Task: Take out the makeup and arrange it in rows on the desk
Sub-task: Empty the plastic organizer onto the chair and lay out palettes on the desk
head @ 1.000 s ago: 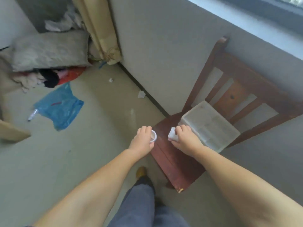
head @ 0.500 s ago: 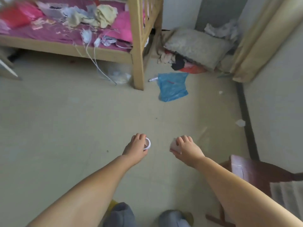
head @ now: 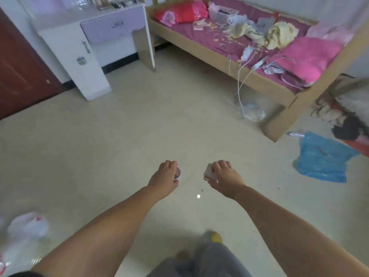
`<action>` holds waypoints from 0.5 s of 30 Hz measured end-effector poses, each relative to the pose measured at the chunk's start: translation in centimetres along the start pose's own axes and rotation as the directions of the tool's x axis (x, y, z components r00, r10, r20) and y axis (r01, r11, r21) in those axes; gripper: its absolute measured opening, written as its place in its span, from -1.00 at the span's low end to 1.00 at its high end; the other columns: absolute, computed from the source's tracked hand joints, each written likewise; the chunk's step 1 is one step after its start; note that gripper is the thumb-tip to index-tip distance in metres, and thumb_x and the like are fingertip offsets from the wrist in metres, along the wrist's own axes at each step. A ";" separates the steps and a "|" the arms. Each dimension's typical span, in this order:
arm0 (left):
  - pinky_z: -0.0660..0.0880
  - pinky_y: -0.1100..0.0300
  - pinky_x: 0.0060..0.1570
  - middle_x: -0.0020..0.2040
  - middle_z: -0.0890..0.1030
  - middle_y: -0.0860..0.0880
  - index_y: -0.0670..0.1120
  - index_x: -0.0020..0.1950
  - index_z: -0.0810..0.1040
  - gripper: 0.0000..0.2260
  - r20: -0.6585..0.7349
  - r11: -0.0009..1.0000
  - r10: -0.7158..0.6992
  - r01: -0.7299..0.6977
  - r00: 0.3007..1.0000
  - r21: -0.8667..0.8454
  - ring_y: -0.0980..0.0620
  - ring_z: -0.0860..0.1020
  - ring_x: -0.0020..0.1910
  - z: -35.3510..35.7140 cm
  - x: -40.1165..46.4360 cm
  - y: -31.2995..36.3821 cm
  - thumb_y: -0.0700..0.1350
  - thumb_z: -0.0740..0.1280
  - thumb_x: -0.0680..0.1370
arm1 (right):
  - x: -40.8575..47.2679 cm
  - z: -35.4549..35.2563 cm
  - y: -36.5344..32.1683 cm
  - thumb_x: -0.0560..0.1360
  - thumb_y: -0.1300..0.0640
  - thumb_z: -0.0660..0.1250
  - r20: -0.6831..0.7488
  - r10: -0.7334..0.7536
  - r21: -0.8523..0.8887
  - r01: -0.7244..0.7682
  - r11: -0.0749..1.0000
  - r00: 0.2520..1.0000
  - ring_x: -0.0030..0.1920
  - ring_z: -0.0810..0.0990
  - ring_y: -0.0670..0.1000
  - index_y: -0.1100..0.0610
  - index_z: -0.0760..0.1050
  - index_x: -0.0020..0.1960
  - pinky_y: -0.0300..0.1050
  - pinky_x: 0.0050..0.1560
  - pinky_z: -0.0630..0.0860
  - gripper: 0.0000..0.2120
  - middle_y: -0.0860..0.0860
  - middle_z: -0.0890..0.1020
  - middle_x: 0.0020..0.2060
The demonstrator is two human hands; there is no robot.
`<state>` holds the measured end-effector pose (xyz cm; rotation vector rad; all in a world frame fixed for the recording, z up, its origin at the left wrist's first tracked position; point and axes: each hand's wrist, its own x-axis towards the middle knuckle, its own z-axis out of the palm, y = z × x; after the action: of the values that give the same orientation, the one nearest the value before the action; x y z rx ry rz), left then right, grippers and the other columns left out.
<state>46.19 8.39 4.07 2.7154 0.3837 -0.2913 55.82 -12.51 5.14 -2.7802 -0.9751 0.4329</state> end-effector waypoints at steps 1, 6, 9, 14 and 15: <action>0.46 0.09 -0.03 0.29 0.34 -0.05 -0.10 0.33 0.28 -0.60 -0.006 1.000 -0.029 0.029 1.000 -0.007 -0.04 0.31 0.28 -0.5 0.4 -1.5 -0.14 0.25 0.51 | 1.8 -0.1 -1.0 0.51 -0.07 0.26 0.021 -0.036 -0.013 0.036 0.999 0.999 0.27 0.33 0.09 0.16 0.32 0.25 -0.07 0.11 0.43 -0.58 0.06 0.40 0.24; 0.49 0.08 -0.02 0.26 0.35 -0.07 -0.11 0.31 0.30 -0.62 -0.066 0.991 -0.137 0.137 0.988 0.003 -0.05 0.35 0.24 -3.5 5.0 -7.1 -0.15 0.24 0.50 | 11.9 -0.3 -4.2 0.52 -0.11 0.24 0.109 -0.186 -0.083 0.195 0.977 0.977 0.28 0.31 0.08 0.15 0.29 0.27 -0.09 0.15 0.41 -0.55 0.06 0.37 0.26; 0.49 0.10 -0.01 0.24 0.37 -0.07 -0.12 0.30 0.30 -0.63 -0.098 0.982 -0.186 0.188 0.978 0.010 -0.05 0.36 0.21 -5.9 10.0 -10.0 -0.16 0.24 0.50 | 19.2 -1.3 -5.5 0.52 -0.11 0.24 0.110 -0.244 -0.062 0.251 0.966 0.964 0.27 0.32 0.07 0.14 0.30 0.25 -0.09 0.13 0.43 -0.57 0.05 0.38 0.24; 0.46 0.10 0.08 0.25 0.36 -0.09 -0.14 0.32 0.30 -0.61 -0.133 0.958 -0.285 0.285 0.949 -0.023 -0.06 0.36 0.23 -10.5 18.6 -13.6 -0.15 0.24 0.51 | 31.5 -4.2 -6.3 0.52 -0.10 0.23 0.172 -0.335 -0.046 0.347 0.937 0.926 0.27 0.30 0.06 0.13 0.30 0.24 -0.11 0.11 0.45 -0.59 0.03 0.38 0.23; 0.46 0.09 0.09 0.26 0.36 -0.09 -0.14 0.32 0.29 -0.61 -0.140 0.951 -0.308 0.305 0.941 -0.039 -0.06 0.36 0.23 -11.6 20.5 -14.3 -0.15 0.24 0.51 | 34.3 -5.1 -6.5 0.53 -0.11 0.22 0.182 -0.358 -0.054 0.373 0.926 0.916 0.27 0.30 0.06 0.13 0.30 0.24 -0.11 0.10 0.45 -0.59 0.03 0.38 0.23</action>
<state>62.81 30.31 4.52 2.6623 0.8513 -0.1725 79.29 13.86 4.11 -2.5761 -1.5522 0.5865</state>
